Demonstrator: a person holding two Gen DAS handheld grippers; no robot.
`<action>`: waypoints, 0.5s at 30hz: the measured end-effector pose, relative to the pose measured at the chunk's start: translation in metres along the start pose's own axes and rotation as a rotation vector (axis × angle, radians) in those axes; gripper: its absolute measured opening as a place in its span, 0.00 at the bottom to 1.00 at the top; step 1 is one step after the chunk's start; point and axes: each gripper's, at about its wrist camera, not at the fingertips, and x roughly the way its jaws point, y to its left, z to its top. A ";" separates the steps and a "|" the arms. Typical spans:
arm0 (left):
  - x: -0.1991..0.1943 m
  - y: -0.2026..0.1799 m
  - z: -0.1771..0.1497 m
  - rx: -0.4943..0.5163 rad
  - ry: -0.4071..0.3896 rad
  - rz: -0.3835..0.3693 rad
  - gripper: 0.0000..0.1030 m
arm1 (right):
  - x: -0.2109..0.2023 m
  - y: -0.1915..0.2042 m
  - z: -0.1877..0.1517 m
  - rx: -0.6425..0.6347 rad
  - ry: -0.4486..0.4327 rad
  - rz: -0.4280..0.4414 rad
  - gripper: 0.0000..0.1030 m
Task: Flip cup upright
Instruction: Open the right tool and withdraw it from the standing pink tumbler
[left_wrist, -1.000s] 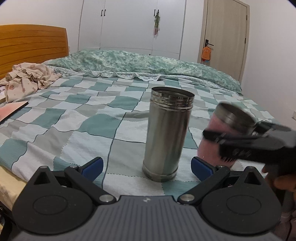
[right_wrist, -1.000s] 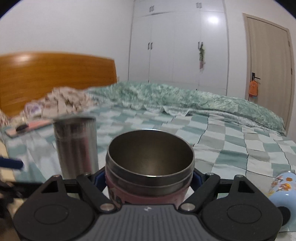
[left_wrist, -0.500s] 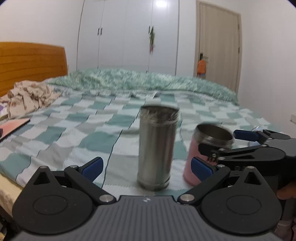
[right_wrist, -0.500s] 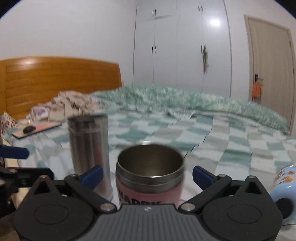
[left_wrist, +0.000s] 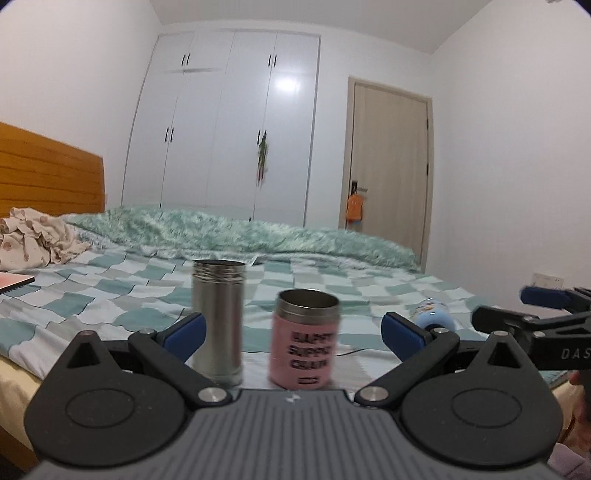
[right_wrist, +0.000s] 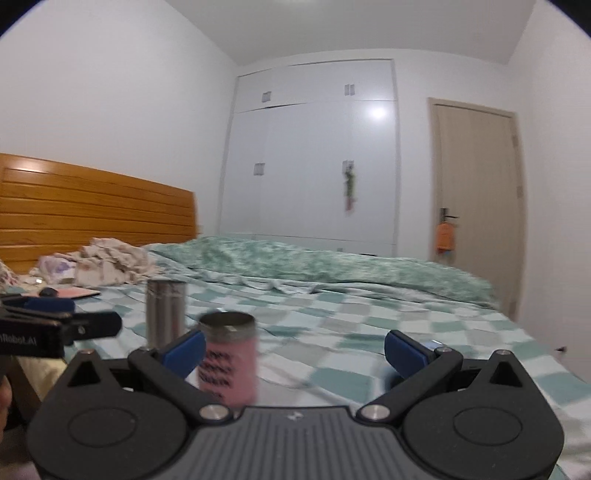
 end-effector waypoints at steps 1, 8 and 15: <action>-0.003 -0.006 -0.006 0.003 -0.009 -0.001 1.00 | -0.008 -0.005 -0.005 0.006 0.003 -0.017 1.00; -0.005 -0.026 -0.038 0.046 -0.002 0.023 1.00 | -0.038 -0.031 -0.047 0.035 0.007 -0.116 1.00; -0.005 -0.029 -0.052 0.076 -0.022 0.047 1.00 | -0.043 -0.033 -0.063 0.051 -0.041 -0.137 1.00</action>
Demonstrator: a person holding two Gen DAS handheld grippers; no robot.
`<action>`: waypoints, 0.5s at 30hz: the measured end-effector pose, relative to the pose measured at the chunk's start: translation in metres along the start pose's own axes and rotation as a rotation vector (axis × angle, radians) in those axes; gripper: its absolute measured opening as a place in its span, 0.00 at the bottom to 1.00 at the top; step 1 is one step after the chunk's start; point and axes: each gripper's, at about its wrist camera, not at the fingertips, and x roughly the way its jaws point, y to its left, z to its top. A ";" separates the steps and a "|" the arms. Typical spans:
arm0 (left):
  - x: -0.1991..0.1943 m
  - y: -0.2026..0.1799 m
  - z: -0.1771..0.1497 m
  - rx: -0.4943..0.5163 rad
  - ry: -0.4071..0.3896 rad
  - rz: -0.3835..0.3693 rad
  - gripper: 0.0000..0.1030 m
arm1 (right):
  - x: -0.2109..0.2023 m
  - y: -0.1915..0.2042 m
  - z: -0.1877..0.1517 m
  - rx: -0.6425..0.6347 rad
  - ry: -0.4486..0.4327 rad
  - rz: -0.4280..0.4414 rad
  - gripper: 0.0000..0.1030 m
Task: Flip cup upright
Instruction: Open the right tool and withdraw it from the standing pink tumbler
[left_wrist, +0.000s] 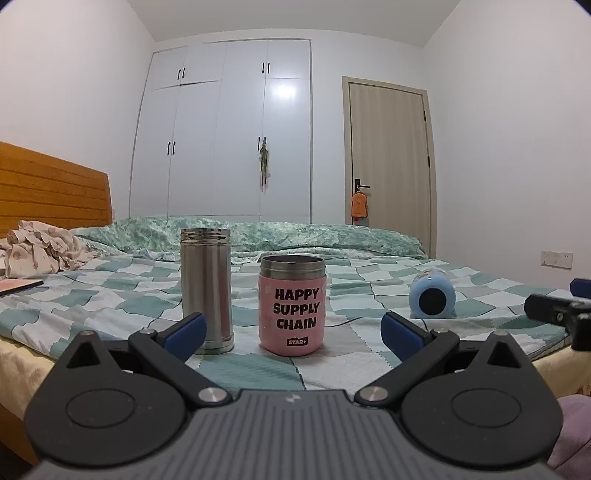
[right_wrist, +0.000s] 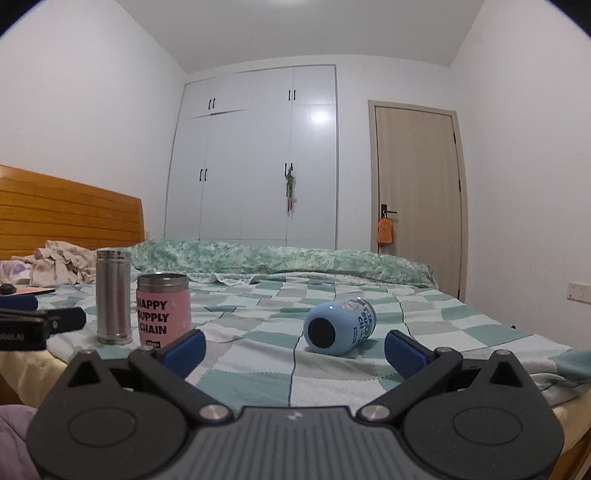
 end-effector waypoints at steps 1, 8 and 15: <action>-0.001 0.000 -0.001 0.002 -0.003 -0.001 1.00 | 0.000 0.001 0.000 0.002 -0.001 -0.001 1.00; -0.002 -0.001 -0.003 0.014 -0.006 -0.001 1.00 | 0.001 0.005 -0.002 -0.008 0.000 -0.007 1.00; -0.005 -0.001 -0.004 0.013 -0.016 0.005 1.00 | 0.001 0.006 -0.002 -0.009 -0.003 -0.010 1.00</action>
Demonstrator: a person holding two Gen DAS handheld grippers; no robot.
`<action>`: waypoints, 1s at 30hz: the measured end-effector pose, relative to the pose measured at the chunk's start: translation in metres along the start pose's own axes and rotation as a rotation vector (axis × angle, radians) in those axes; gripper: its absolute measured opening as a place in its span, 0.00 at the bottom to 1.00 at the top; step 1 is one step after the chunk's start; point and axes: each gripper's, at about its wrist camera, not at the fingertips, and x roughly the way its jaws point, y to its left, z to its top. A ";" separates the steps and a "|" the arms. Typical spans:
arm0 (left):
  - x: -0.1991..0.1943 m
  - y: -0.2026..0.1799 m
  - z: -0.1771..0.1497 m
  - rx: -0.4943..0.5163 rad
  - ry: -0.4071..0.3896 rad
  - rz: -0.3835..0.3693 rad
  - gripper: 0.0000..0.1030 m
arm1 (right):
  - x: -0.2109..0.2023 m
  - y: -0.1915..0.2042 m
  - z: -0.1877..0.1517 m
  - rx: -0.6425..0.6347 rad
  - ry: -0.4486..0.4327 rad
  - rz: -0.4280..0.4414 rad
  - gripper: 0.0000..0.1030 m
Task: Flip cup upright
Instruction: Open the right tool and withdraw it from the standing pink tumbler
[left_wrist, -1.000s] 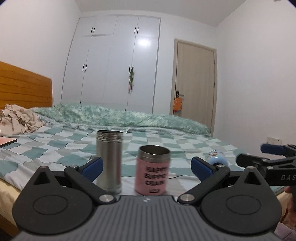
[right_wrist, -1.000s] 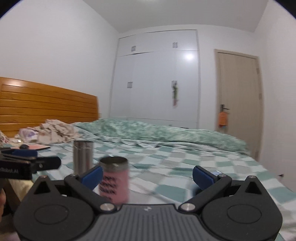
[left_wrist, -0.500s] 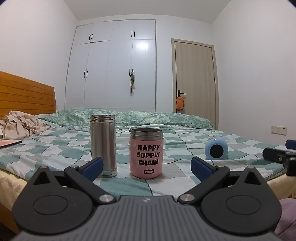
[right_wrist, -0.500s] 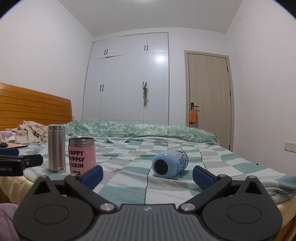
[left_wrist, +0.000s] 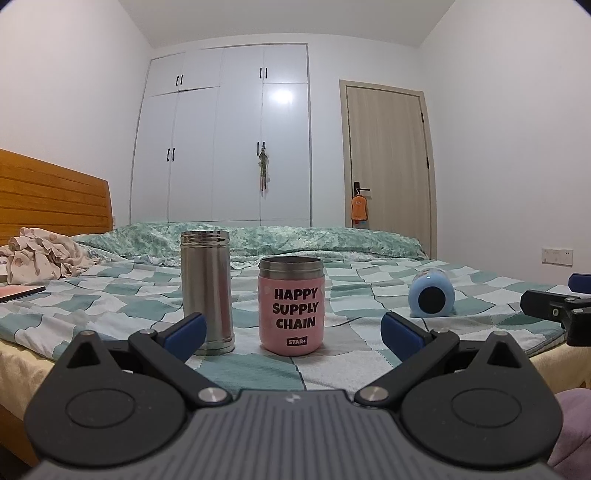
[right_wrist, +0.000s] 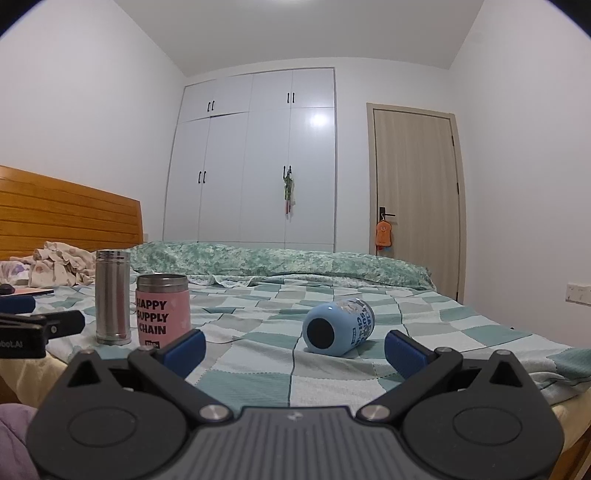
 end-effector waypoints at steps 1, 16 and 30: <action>0.000 0.000 0.000 -0.001 0.000 0.000 1.00 | 0.000 0.000 0.000 -0.001 -0.001 -0.001 1.00; -0.001 0.000 -0.001 0.001 -0.005 -0.001 1.00 | 0.000 0.001 -0.001 -0.003 -0.001 -0.001 1.00; -0.003 0.000 0.000 0.000 -0.010 -0.004 1.00 | 0.000 0.000 -0.001 -0.006 -0.004 -0.001 1.00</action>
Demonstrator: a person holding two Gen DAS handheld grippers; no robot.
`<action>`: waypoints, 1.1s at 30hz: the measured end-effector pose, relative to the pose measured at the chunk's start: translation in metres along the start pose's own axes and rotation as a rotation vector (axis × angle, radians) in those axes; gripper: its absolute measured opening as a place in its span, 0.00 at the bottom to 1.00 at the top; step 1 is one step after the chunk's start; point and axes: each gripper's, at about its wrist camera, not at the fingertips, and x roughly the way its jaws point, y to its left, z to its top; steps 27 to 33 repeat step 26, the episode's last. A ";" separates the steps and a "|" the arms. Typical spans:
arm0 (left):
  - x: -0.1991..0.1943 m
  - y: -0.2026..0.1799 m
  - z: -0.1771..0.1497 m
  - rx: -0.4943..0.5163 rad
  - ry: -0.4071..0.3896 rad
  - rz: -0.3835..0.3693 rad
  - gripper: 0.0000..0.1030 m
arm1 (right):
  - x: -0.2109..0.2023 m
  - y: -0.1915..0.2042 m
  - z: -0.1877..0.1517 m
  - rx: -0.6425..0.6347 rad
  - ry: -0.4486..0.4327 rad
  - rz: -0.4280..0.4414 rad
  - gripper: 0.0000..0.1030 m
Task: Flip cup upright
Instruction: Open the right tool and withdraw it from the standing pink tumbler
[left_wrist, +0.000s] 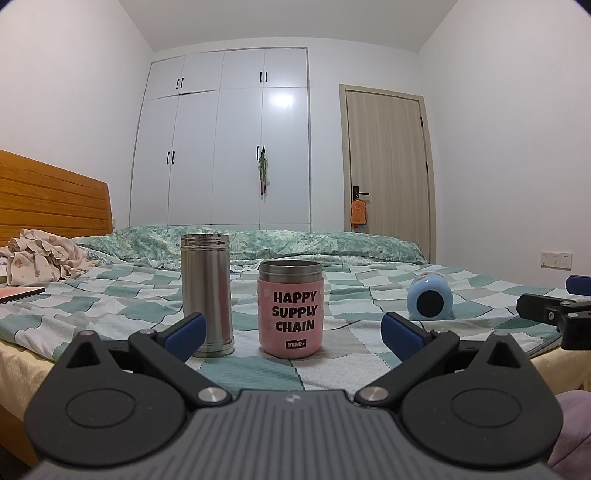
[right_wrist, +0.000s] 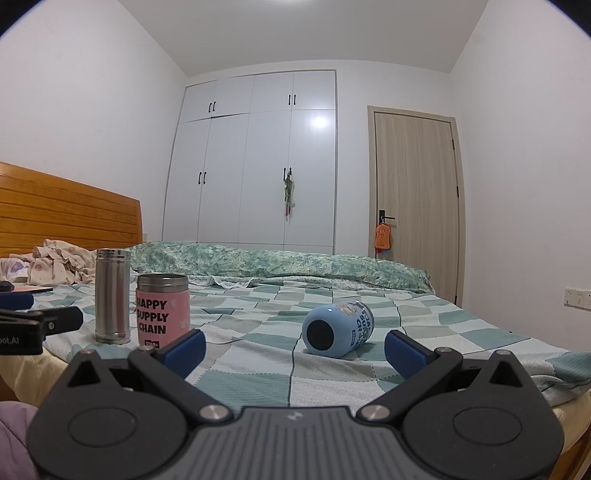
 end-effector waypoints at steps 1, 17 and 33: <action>0.000 0.000 0.000 0.000 -0.001 -0.001 1.00 | 0.000 0.000 0.000 0.000 0.000 0.000 1.00; -0.001 -0.001 0.001 0.003 -0.005 -0.001 1.00 | 0.001 0.000 0.000 0.000 0.001 0.000 1.00; -0.002 -0.001 0.001 0.007 -0.015 -0.002 1.00 | 0.000 0.000 -0.001 -0.002 0.000 0.000 1.00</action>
